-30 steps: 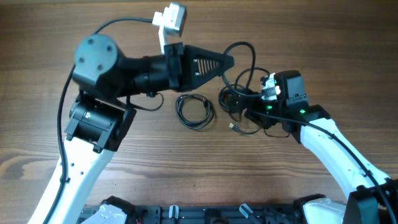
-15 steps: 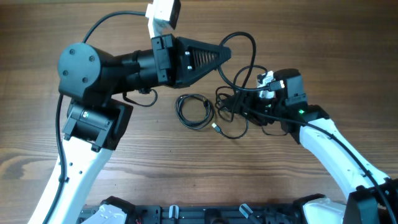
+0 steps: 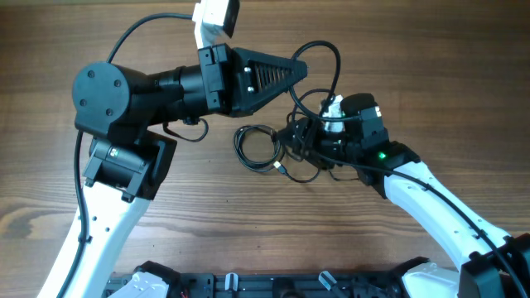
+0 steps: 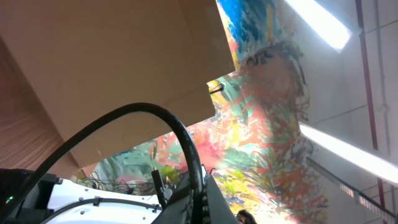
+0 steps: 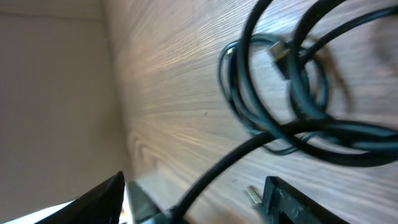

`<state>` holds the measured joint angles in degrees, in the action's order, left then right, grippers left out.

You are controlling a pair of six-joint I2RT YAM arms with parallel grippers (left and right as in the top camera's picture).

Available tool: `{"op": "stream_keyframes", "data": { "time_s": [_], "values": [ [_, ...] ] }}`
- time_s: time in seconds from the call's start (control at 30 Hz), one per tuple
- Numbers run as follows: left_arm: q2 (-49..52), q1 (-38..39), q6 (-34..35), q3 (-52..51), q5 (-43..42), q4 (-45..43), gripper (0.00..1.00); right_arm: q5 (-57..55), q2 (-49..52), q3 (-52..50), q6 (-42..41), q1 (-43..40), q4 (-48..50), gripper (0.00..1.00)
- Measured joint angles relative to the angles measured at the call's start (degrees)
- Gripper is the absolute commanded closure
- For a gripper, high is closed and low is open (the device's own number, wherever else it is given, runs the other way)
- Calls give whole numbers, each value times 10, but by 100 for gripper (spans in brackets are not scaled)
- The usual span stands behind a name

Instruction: Untangle cables

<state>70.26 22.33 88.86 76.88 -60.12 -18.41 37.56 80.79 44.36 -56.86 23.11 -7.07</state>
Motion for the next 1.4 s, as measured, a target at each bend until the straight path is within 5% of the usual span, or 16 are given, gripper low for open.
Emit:
{"op": "stream_keyframes", "data": {
  "time_s": [0.07,0.17,0.3,0.43,0.63,0.8,0.87,0.93,1.13,1.4],
  "values": [
    [0,0,0,0,0,0,96,18,0,0,-37,0,3,32],
    [0,0,0,0,0,0,96,26,0,0,-82,6,4,66],
    [0,0,0,0,0,0,96,10,0,0,-101,9,5,96],
    [0,0,0,0,-7,9,93,-15,0,-1,-79,9,46,96],
    [1,-35,-91,6,-7,270,87,58,2,1,-73,9,299,95],
    [1,-48,-179,6,-7,338,70,95,2,22,-71,9,299,95],
    [1,-48,-218,6,-7,380,46,108,2,42,-58,9,297,95],
    [0,-48,-270,7,-7,436,41,115,2,86,-36,9,271,96],
    [1,-48,-405,7,114,654,24,13,4,218,157,9,-97,96],
    [0,-71,-453,7,309,726,19,-130,4,270,256,9,-200,96]
  ]
}}
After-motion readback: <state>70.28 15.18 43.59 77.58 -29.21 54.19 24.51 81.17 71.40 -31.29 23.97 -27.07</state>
